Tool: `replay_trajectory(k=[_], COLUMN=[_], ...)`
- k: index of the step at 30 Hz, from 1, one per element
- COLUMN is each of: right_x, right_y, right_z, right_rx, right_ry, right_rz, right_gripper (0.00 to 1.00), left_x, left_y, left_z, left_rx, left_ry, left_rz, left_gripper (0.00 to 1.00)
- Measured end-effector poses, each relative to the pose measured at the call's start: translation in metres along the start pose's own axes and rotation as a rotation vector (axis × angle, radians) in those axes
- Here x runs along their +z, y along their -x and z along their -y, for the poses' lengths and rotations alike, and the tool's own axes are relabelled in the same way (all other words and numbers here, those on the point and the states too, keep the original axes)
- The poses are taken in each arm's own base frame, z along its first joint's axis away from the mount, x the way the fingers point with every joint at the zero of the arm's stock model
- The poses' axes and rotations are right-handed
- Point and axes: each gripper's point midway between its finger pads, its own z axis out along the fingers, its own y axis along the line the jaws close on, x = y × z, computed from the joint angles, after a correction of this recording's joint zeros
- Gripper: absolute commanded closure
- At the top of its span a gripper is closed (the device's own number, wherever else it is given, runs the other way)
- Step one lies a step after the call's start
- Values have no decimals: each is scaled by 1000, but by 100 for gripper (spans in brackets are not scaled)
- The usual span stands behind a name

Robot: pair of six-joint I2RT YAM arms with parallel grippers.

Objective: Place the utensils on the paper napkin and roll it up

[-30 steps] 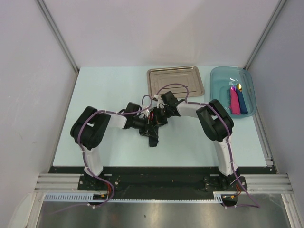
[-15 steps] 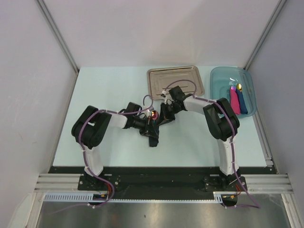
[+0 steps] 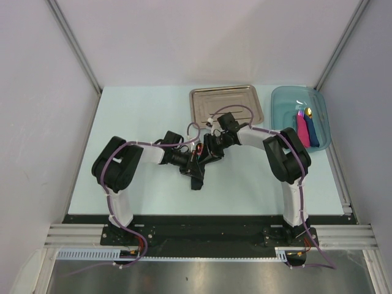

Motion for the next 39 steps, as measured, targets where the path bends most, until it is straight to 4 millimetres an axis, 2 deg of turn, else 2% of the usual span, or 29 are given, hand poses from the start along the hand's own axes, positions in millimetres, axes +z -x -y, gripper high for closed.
replay_trajectory(k=[9, 11, 14, 15, 16, 17, 20, 23, 27, 30, 35, 39], right_x=[8, 9, 10, 11, 12, 13, 15, 14, 13, 13, 13, 13], right_y=[-6, -7, -10, -11, -13, -14, -17, -16, -15, -16, -16, -15], right_z=[0, 2, 5, 6, 9, 11, 17, 19, 20, 20, 20, 21], right_rx=[-31, -36, -51, -53, -54, -56, -59, -67, -79, -83, -80, -68], right_ry=[-18, -23, -28, -30, -34, -39, -44, -44, -43, -41, -35, -27], right_rz=[-11, -14, -23, -26, -29, -32, -41, -41, -40, -41, -44, -46], right_gripper=[65, 76, 92, 95, 100, 100, 100, 100, 100, 100, 100, 100], left_x=[0, 0, 0, 0, 0, -1, -10, -29, -57, -74, -69, -55], left_y=[-1, -1, -1, -1, -1, 0, -1, 1, 23, 35, 21, 9], left_z=[0, 0, 0, 0, 0, 3, 11, 24, 37, 37, 28, 25], left_rx=[24, 24, 25, 25, 24, 25, 45, 47, 42, 16, -58, -90], left_ry=[-8, -8, -8, -7, -8, -15, -20, -30, -48, -53, -53, -62], left_rz=[-5, -4, -4, -5, -4, -4, 21, 68, 174, 241, 216, 160], left_gripper=[97, 96, 87, 78, 75, 68, 59, 55, 55, 59, 70, 71])
